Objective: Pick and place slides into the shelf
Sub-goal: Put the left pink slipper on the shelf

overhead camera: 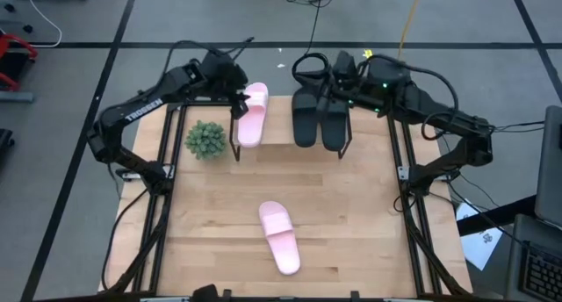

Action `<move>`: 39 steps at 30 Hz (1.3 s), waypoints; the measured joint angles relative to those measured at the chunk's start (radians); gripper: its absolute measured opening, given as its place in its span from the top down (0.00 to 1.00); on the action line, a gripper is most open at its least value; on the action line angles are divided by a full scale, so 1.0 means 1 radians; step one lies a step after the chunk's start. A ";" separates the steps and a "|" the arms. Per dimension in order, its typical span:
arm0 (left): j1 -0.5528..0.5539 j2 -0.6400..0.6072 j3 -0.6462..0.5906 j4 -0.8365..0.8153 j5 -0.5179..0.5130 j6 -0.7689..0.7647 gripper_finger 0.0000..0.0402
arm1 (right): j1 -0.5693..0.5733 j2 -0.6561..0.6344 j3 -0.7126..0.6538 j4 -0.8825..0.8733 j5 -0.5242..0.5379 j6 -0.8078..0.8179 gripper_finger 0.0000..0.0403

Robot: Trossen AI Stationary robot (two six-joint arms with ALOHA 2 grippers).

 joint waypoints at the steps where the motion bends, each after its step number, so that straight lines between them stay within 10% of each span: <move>1: -0.006 0.000 -0.013 0.000 0.000 0.003 0.58 | 0.003 -0.002 0.000 -0.011 0.000 -0.001 0.92; 22: 0.021 -0.001 -0.077 0.006 0.032 -0.083 0.57 | 0.005 0.008 0.000 -0.045 0.000 0.026 0.80; 29: 0.060 -0.001 -0.077 0.005 0.113 -0.139 0.43 | 0.005 0.008 0.000 -0.044 0.000 0.026 0.80; 39: -0.007 0.006 -0.077 0.004 -0.106 -0.017 0.31 | 0.004 0.008 0.000 -0.044 0.000 0.024 0.80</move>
